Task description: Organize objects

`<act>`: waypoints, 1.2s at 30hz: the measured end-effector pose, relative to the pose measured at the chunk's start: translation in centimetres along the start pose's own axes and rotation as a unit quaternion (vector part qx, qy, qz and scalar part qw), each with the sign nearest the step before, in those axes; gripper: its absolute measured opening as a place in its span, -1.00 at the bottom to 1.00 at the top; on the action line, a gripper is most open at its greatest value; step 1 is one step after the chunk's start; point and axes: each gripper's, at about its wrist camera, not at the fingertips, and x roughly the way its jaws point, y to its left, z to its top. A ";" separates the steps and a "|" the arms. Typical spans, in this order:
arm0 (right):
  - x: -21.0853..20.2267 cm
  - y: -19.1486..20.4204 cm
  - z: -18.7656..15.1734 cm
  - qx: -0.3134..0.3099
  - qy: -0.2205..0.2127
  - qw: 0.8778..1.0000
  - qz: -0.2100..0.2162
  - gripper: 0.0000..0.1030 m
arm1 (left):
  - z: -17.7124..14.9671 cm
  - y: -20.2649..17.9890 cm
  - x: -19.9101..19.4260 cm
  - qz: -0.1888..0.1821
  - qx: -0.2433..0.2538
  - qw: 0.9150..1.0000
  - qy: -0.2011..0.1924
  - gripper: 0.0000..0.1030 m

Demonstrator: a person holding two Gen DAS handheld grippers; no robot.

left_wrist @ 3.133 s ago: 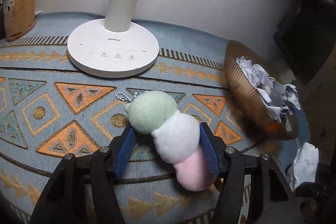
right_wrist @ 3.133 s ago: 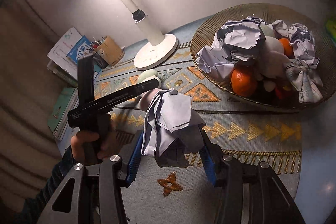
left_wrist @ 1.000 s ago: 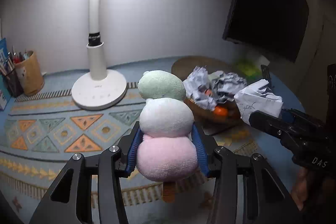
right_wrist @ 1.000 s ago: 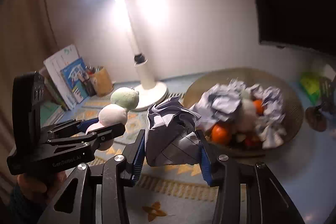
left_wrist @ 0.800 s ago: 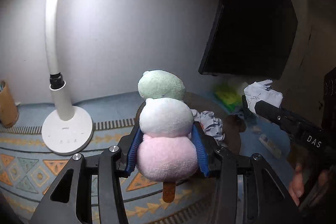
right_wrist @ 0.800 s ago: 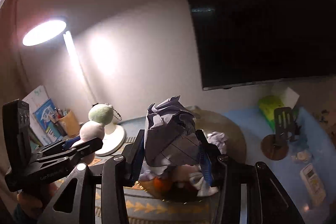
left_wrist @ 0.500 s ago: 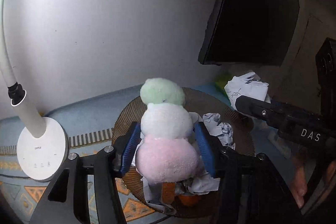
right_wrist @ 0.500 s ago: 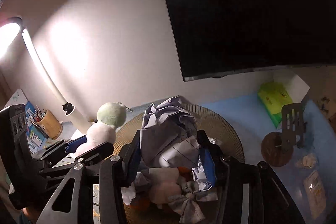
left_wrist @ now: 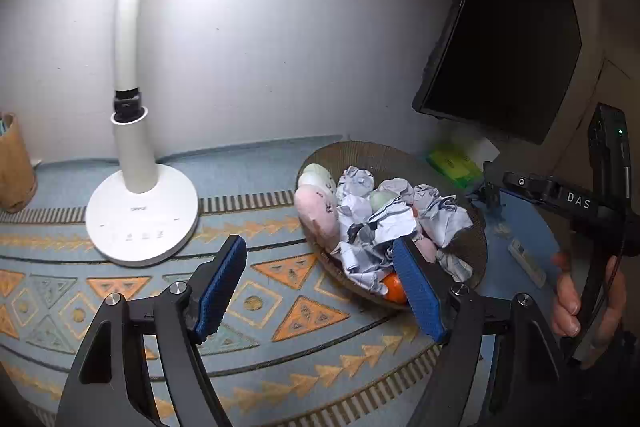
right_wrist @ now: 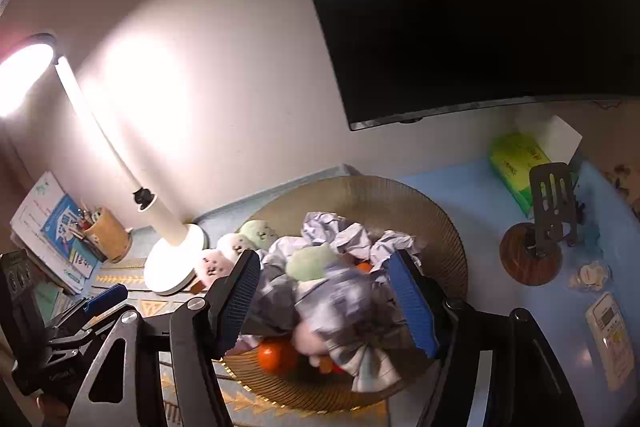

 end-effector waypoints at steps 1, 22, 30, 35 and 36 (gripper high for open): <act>-0.7 1.0 -0.6 -0.008 -0.003 1.000 0.007 0.27 | -0.7 0.6 -1.2 0.006 -0.006 1.000 -0.007 0.44; 9.5 16.6 -13.9 -0.078 0.096 0.991 0.042 0.28 | -10.8 14.5 -6.5 0.123 -0.131 0.983 -0.033 0.93; 12.4 16.3 -15.1 -0.083 0.115 0.990 -0.005 0.28 | -11.8 14.1 -3.9 0.165 -0.113 0.980 -0.005 0.93; 12.6 16.1 -15.1 -0.082 0.120 0.989 -0.012 0.28 | -12.0 14.7 -2.9 0.181 -0.128 0.975 0.029 0.94; 12.6 16.1 -15.0 -0.085 0.120 0.989 -0.014 0.28 | -12.0 14.8 -2.7 0.189 -0.130 0.973 0.035 0.94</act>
